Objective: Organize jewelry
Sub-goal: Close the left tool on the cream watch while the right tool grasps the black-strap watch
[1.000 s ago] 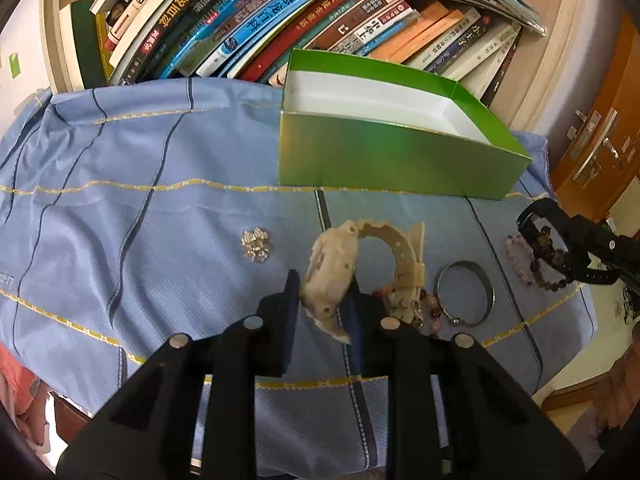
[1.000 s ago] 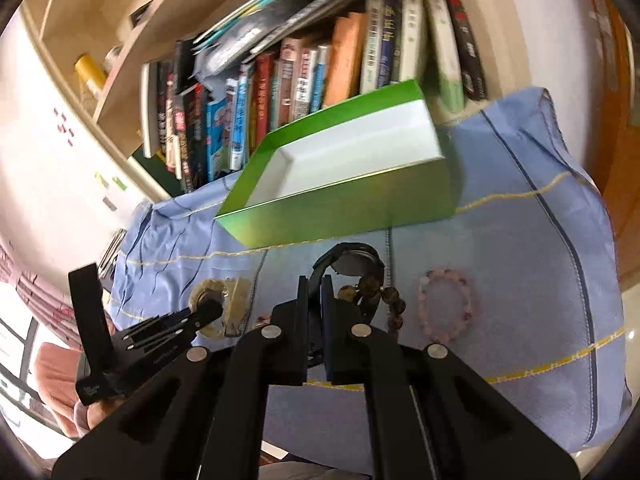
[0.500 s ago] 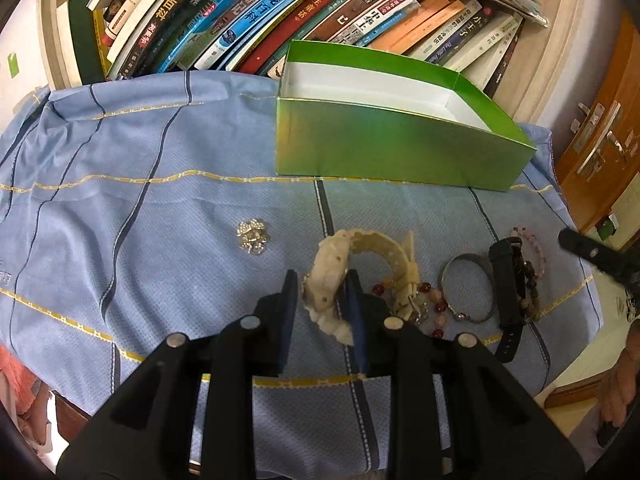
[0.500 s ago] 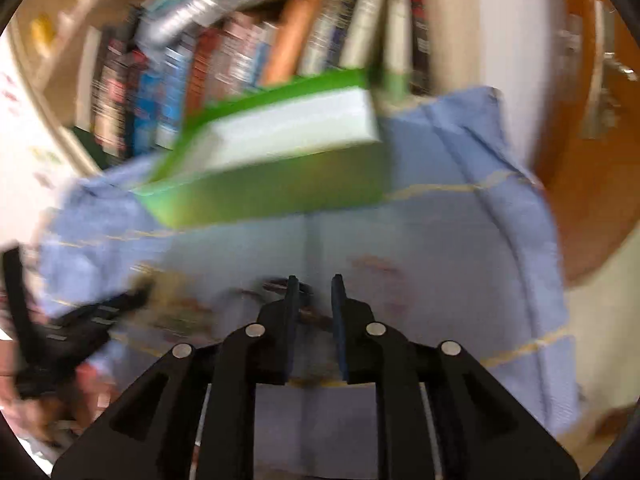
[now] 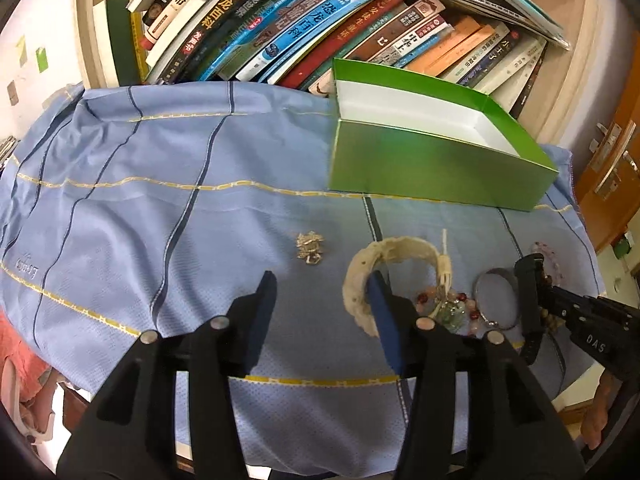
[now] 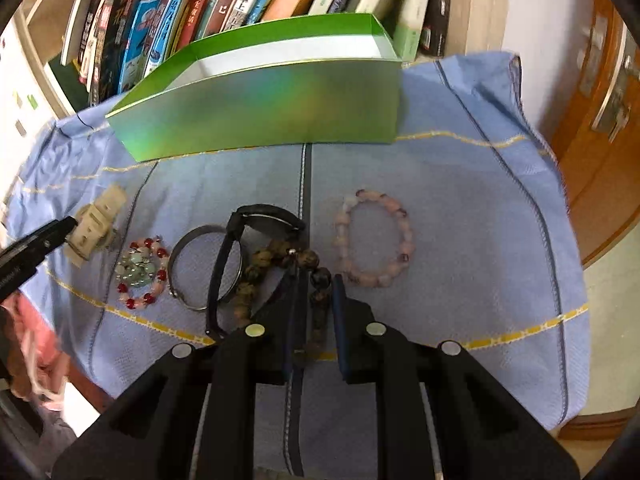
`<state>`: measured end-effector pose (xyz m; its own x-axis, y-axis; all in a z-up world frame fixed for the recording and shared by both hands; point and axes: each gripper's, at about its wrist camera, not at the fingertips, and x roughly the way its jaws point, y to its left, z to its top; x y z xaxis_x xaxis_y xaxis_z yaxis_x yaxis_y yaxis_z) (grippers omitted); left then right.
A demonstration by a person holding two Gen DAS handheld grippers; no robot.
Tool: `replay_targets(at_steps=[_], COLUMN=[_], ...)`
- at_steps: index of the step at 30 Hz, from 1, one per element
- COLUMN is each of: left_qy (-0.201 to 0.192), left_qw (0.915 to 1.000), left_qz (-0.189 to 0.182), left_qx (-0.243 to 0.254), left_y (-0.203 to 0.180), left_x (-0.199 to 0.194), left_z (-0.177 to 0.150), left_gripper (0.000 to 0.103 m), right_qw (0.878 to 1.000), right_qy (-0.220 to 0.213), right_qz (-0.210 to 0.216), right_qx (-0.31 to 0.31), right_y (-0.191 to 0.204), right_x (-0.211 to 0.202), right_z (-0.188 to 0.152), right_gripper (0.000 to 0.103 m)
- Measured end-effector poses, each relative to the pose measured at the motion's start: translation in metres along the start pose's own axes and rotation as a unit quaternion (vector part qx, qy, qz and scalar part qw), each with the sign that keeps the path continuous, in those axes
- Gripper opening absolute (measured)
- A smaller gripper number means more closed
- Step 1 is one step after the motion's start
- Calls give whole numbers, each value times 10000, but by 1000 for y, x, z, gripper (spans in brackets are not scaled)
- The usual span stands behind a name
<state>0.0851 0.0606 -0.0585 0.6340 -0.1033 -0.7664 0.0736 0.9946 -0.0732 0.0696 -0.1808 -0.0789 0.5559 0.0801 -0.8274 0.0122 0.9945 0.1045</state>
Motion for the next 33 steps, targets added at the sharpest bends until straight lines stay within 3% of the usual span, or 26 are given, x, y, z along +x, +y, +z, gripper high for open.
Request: replay_targets(at_steps=[1, 9, 16, 23, 30, 33], left_qy=[1, -176, -46, -88, 199, 253], left_qw=[10000, 9998, 9999, 9986, 9979, 9974], left_qz=[-19, -47, 85, -212, -262, -297], left_qx=[20, 107, 29, 467, 558, 607], left_y=[-1, 0, 6, -19, -32, -37], left_x=[0, -16, -8, -14, 9, 13], left_z=[0, -1, -2, -7, -6, -8], left_gripper=[48, 52, 52, 52, 52, 48], right_qw=[10000, 9965, 9904, 9943, 9968, 9974], right_qy=[-21, -811, -1370, -1064, -777, -669], right_qz=[-2, 208, 190, 76, 151, -231], right_qx=[2, -21, -71, 31, 53, 164], right_y=[1, 1, 1, -6, -3, -10], right_x=[-1, -53, -92, -70, -47, -39], right_z=[0, 11, 23, 19, 12, 8], right_gripper=[11, 11, 11, 11, 11, 11])
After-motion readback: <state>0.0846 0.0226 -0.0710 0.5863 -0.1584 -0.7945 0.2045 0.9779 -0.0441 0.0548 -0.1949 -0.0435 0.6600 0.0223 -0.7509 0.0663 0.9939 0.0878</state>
